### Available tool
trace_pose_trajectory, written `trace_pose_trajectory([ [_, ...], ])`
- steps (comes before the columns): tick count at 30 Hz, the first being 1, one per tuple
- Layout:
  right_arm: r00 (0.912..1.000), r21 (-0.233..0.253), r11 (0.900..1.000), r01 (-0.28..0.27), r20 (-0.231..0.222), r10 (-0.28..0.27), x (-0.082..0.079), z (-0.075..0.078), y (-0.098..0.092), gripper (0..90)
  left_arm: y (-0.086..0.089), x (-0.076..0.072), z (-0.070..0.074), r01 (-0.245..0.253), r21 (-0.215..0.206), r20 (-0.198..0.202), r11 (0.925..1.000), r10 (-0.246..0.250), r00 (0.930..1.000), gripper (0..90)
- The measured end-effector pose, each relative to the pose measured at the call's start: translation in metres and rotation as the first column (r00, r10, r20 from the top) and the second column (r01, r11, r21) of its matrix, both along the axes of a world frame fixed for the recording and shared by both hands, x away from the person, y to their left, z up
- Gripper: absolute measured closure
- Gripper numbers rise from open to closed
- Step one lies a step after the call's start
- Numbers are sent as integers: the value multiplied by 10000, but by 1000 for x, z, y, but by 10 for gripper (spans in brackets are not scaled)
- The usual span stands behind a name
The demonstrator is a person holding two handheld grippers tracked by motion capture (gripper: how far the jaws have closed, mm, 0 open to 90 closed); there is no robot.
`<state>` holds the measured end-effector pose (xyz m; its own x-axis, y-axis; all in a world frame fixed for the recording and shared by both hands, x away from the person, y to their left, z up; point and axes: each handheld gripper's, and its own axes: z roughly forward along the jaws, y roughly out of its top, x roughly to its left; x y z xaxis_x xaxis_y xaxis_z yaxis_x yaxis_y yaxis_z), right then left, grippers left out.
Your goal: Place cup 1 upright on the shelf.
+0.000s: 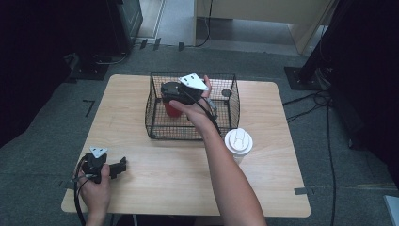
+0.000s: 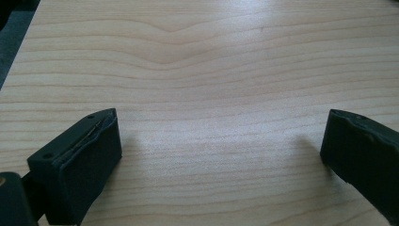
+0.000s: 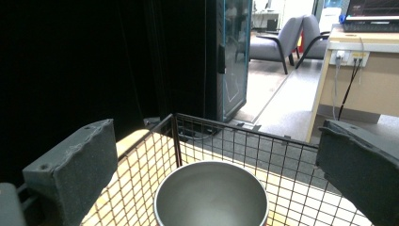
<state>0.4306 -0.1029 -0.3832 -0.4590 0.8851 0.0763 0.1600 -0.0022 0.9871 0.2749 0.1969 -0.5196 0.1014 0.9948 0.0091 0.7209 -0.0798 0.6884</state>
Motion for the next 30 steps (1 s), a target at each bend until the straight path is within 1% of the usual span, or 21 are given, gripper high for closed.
trace_pose_trajectory([
  [1, 10000, -56, 10000, 16, 84, -16, -3, 1, 0, 0, 0, 0, 0, 0, 0, -2, 10000, 0, 10000, 0],
  [3, 9997, -342, 9993, 146, 221, -138, -8, 3, 0, 0, 0, 0, 0, 8, 8, -7, 10000, -8, 10000, 0],
  [4, 9996, -410, 9990, 150, 245, -140, -11, 3, 0, 0, 0, 0, 0, 6, 5, -2, 10000, -6, 10000, 0],
  [5, 9996, -410, 9990, 150, 245, -140, -11, 3, 0, 0, 0, 0, 0, 6, 5, -2, 10000, -6, 10000, 0],
  [6, 9994, -593, 9982, 123, 342, -103, -17, 3, 0, 0, 0, 0, 0, -3, -2, 6, 10000, 3, 10000, 0],
  [9, 9993, -593, 9982, 119, 349, -99, -25, 2, -1, 0, 0, 0, 0, -4, 7, 11, 10000, 4, 10000, 0],
  [11, 9993, -507, 9987, 98, 370, -79, -29, 2, -2, 0, 0, 0, 0, -4, 2, 8, 10000, 4, 10000, 0],
  [13, 9991, -575, 9983, 109, 405, -86, -33, 2, -3, 0, 0, 0, 0, -7, -2, 12, 10000, 7, 10000, 0],
  [19, 9990, -543, 9985, 51, 449, -26, -45, 4, -3, 0, 0, 0, 0, -12, -11, 21, 10000, 12, 10000, 0],
  [24, 9988, -540, 9985, -43, 486, 69, -59, 4, -2, 0, 0, 0, 0, -12, -11, 19, 10000, 12, 10000, 0],
  [28, 9983, -891, 9960, 32, 582, 20, -69, 2, -1, 0, 0, 0, 0, -13, -13, 18, 10000, 13, 10000, 0],
  [30, 9985, -944, 9955, 48, 554, 4, -74, 0, -1, 0, 0, 0, 0, -14, -13, 12, 10000, 14, 10000, 0],
])
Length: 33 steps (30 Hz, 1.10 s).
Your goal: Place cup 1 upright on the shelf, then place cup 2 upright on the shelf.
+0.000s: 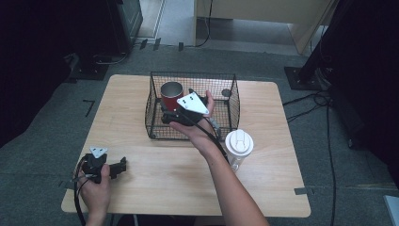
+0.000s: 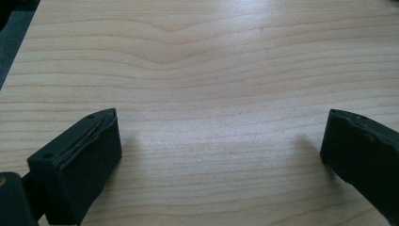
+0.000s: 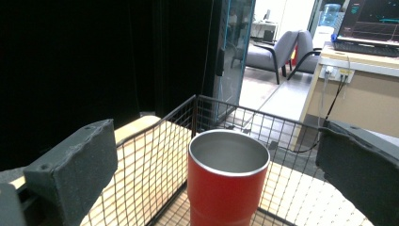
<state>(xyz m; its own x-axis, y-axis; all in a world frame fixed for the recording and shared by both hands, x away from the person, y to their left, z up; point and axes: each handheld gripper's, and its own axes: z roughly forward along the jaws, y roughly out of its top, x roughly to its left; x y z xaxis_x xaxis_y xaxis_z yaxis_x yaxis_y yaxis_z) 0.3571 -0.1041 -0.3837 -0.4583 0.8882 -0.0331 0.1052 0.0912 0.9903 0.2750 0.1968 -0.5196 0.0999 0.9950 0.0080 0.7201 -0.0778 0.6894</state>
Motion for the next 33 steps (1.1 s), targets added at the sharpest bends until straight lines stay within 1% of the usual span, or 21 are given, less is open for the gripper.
trace_pose_trajectory([
  [4, 9999, 119, 9999, -31, -169, 33, -8, -6, -3, 0, 0, 0, 0, 2, 0, 7, 10000, -2, 10000, 0],
  [6, 9998, 150, 9999, -42, -197, 45, -9, -7, -4, 0, 0, 0, 0, 4, -2, 4, 10000, -4, 10000, 0],
  [9, 9997, 313, 9995, -30, -258, 38, -19, -7, -7, 0, 0, 0, 0, 2, 1, -5, 10000, -2, 10000, 0],
  [10, 9997, 313, 9995, -30, -258, 38, -19, -7, -7, 0, 0, 0, 0, 2, 1, -5, 10000, -2, 10000, 0],
  [11, 9997, 426, 9991, -17, -232, 27, -24, -6, -9, 0, 0, 0, 0, 0, 3, 6, 10000, 0, 10000, 0],
  [13, 9998, 371, 9993, 6, -216, 2, -27, -5, -10, 0, 0, 0, 0, 0, 0, 9, 10000, 0, 10000, 0],
  [14, 9998, 354, 9994, -40, -171, 46, -34, -6, -10, 0, 0, 0, 0, -1, 2, 8, 10000, 1, 10000, 0],
  [15, 9998, 354, 9994, -40, -171, 46, -34, -6, -10, 0, 0, 0, 0, -1, 2, 8, 10000, 1, 10000, 0],
  [16, 9998, 398, 9992, -18, -186, 26, -39, -7, -10, 0, 0, 0, 0, -2, 0, 11, 10000, 2, 10000, 0],
  [19, 9998, 663, 9978, 54, -185, -41, -48, -8, -13, 0, 0, 0, 0, 3, 0, -3, 10000, -3, 10000, 0],
  [24, 9998, 810, 9966, 122, -141, -111, -60, -10, -18, 0, 0, 0, 0, 3, -1, -4, 10000, -3, 10000, 0],
  [30, 9996, 854, 9962, 162, -257, -140, -76, -12, -24, 0, 0, 0, 0, 11, 12, -9, 10000, -11, 10000, 0],
  [33, 9993, 743, 9971, 165, -358, -139, -83, -15, -26, 0, 0, 0, 0, 11, 13, -6, 10000, -11, 10000, 0],
])
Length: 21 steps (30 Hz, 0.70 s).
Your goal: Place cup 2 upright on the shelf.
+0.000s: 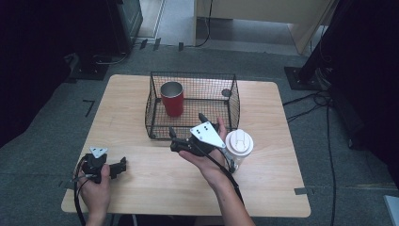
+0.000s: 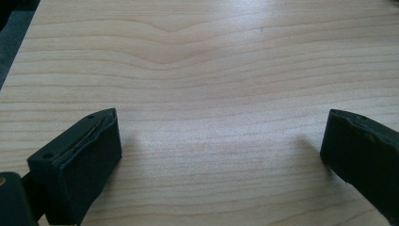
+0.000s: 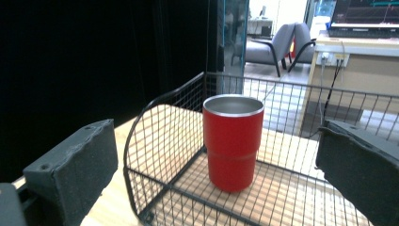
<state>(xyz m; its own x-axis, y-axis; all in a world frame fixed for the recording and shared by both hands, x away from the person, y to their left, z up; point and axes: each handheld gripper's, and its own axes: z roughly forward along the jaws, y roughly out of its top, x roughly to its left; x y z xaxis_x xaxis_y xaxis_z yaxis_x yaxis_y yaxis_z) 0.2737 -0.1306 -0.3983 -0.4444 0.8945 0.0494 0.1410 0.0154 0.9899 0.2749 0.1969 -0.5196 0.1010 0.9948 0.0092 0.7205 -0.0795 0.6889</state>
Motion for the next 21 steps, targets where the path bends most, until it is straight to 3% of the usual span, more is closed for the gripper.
trace_pose_trajectory([
  [21, 9988, 5, 9989, 469, -163, -468, -38, -7, -30, 0, 0, 0, 0, 6, 0, 4, 10000, -6, 10000, 0],
])
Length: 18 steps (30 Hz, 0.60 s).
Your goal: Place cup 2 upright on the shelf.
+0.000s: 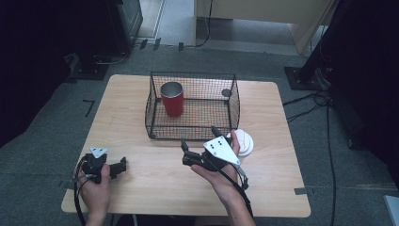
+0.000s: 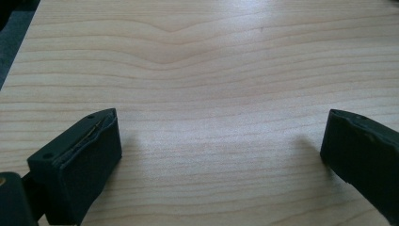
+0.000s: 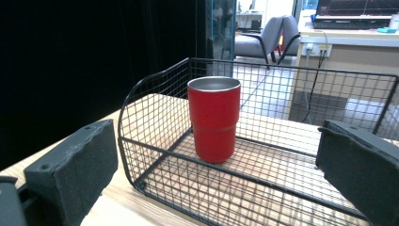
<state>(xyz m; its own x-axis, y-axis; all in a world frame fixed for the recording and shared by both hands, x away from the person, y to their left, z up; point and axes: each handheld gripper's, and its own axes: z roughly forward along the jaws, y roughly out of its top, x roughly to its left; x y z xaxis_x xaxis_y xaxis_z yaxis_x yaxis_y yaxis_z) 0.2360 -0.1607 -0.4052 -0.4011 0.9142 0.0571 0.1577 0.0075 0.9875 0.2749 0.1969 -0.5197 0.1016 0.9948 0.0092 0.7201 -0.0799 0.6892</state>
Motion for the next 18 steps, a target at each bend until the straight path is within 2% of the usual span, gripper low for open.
trace_pose_trajectory([
  [8, 9998, 82, 9999, 99, 161, -101, -19, 11, -19, 0, 0, 0, 0, -13, -13, 12, 10000, 13, 10000, 0],
  [13, 9994, -1, 9995, 304, 190, -303, -23, 14, -30, 0, 0, 0, 0, -13, -14, 13, 10000, 13, 10000, 0],
  [18, 9968, -102, 9970, 773, 213, -771, -25, 13, -49, 0, 0, 0, 0, -13, -13, 13, 10000, 13, 10000, 0],
])
